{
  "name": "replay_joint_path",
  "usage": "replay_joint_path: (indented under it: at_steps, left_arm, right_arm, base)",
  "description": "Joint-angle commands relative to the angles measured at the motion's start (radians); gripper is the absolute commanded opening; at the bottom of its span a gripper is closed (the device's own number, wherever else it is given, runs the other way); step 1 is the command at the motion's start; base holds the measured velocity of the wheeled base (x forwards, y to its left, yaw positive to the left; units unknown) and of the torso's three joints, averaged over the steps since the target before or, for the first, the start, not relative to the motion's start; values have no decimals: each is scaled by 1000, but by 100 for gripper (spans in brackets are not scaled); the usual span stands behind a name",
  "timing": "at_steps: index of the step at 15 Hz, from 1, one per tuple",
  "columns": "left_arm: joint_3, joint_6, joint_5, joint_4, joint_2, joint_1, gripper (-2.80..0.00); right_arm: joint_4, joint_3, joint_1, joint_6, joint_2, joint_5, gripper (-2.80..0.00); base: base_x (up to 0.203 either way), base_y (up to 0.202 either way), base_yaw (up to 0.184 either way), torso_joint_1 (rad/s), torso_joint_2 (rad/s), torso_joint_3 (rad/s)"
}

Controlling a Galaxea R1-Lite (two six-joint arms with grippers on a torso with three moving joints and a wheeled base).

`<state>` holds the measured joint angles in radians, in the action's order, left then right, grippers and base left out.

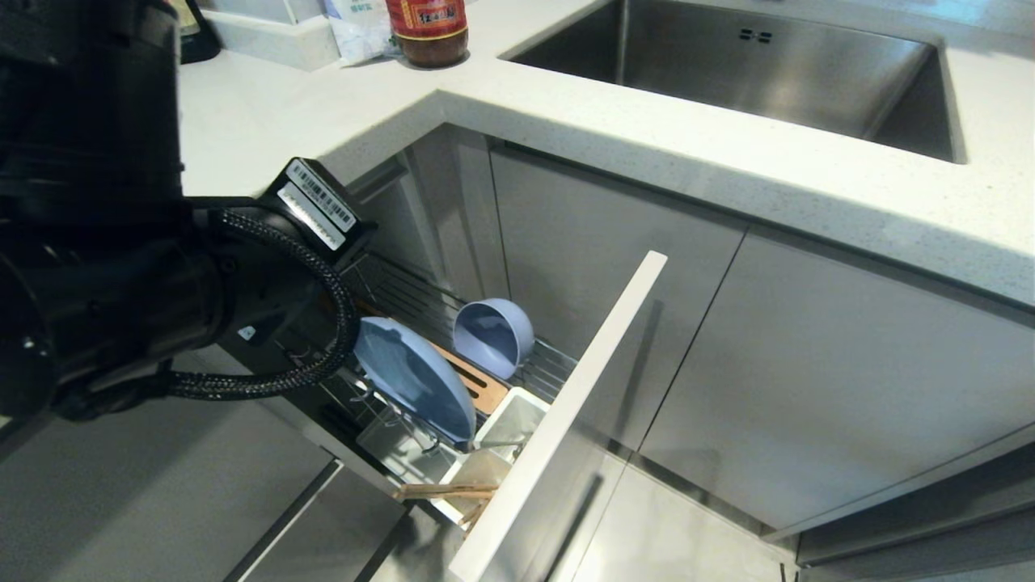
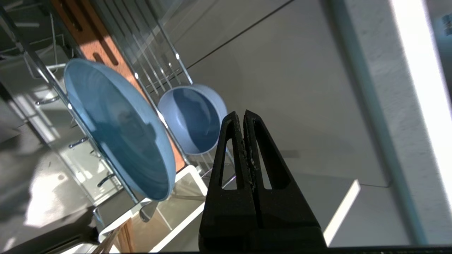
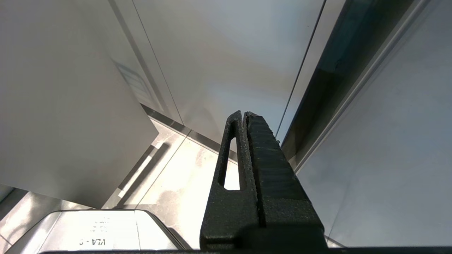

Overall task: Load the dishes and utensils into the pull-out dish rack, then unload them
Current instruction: Take the plate out of the cupboard

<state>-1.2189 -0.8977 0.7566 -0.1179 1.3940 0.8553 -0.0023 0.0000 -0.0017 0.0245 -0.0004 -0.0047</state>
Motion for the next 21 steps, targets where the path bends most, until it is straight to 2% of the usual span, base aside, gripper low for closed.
replay_joint_path:
  at_steps: [1,3,4,5,8,15,21]
  left_arm:
    - [-3,-8,6,-33,30,1,-280]
    - [-7,-25,25,-83,37,1,-280]
    - [-16,-38,37,-107,42,1,-209]
    - [-21,-56,41,-124,48,1,0]
    - [-27,-100,39,-146,60,1,0]
    - [-12,-312,-11,-181,114,-2,0]
    - [1,-361,-10,-182,234,-62,0]
  right_arm:
    - [0,2,0,0,-3,0,-280]
    - [-1,2,0,0,-3,0,-280]
    - [0,2,0,0,-3,0,-280]
    - [0,2,0,0,-4,0,-280]
    - [1,2,0,0,-3,0,-280]
    - [0,2,0,0,-3,0,-280]
    - [-1,2,0,0,-3,0,-280]
  base:
    - [0,0,0,0,0,0]
    - [0,0,0,0,0,0]
    - [0,0,0,0,0,0]
    - [0,0,0,0,0,0]
    - [0,0,0,0,0,0]
    - [0,0,0,0,0,0]
    - [0,0,0,0,0,0]
